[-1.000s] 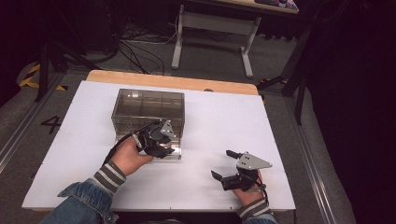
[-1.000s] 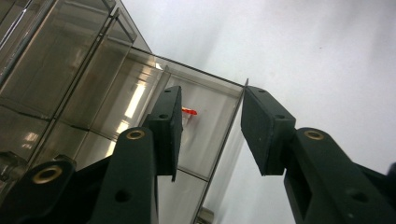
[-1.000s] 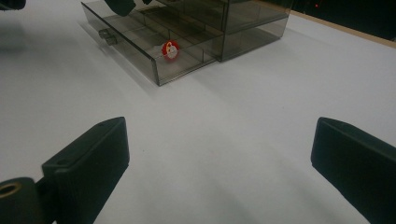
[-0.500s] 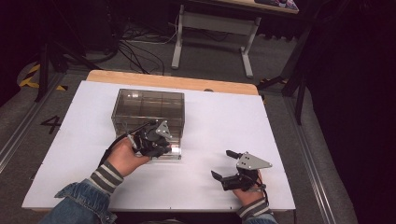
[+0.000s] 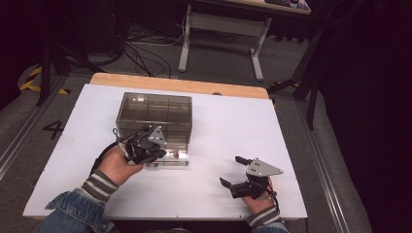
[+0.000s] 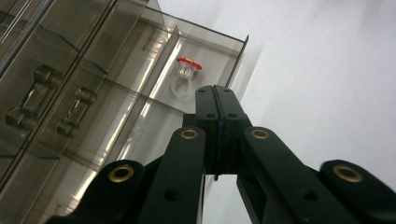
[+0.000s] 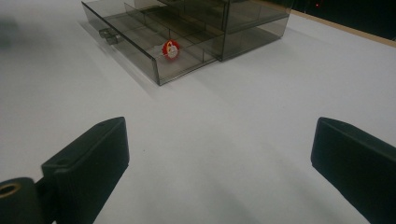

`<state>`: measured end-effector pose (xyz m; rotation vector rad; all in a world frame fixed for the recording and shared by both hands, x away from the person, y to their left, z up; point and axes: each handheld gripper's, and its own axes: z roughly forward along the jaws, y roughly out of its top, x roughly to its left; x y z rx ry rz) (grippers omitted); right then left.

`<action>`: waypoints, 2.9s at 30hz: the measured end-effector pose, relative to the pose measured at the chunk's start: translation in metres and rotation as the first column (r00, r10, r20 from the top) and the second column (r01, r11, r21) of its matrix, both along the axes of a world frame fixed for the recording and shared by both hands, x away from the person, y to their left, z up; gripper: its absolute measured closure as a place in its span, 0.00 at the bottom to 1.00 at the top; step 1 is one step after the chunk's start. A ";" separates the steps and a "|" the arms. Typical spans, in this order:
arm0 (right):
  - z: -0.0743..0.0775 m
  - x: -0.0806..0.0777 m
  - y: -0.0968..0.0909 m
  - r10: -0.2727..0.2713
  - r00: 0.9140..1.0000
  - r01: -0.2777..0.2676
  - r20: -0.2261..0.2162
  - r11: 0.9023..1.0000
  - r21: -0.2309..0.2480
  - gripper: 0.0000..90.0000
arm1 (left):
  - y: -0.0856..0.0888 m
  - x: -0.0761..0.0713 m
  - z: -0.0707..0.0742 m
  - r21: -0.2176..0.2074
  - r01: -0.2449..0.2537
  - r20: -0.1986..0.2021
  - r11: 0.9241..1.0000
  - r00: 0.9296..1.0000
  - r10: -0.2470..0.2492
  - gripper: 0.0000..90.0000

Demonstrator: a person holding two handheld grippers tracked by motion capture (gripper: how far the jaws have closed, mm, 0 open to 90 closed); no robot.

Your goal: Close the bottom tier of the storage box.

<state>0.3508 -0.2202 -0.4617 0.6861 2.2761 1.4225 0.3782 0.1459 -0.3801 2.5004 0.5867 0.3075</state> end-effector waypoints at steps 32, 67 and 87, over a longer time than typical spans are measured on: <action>0.000 0.000 0.000 0.003 1.000 -0.003 0.006 1.000 -0.005 0.05 | 0.033 -0.018 -0.020 0.044 -0.008 -0.044 0.999 0.999 0.010 1.00; -0.001 0.000 0.000 0.006 1.000 -0.006 0.006 1.000 -0.006 0.05 | 0.034 -0.004 -0.048 0.158 -0.083 -0.146 0.984 0.984 0.107 1.00; -0.001 0.001 0.000 0.006 1.000 -0.006 0.004 1.000 -0.007 0.05 | 0.031 -0.002 -0.054 0.194 -0.112 -0.127 0.975 0.982 0.138 1.00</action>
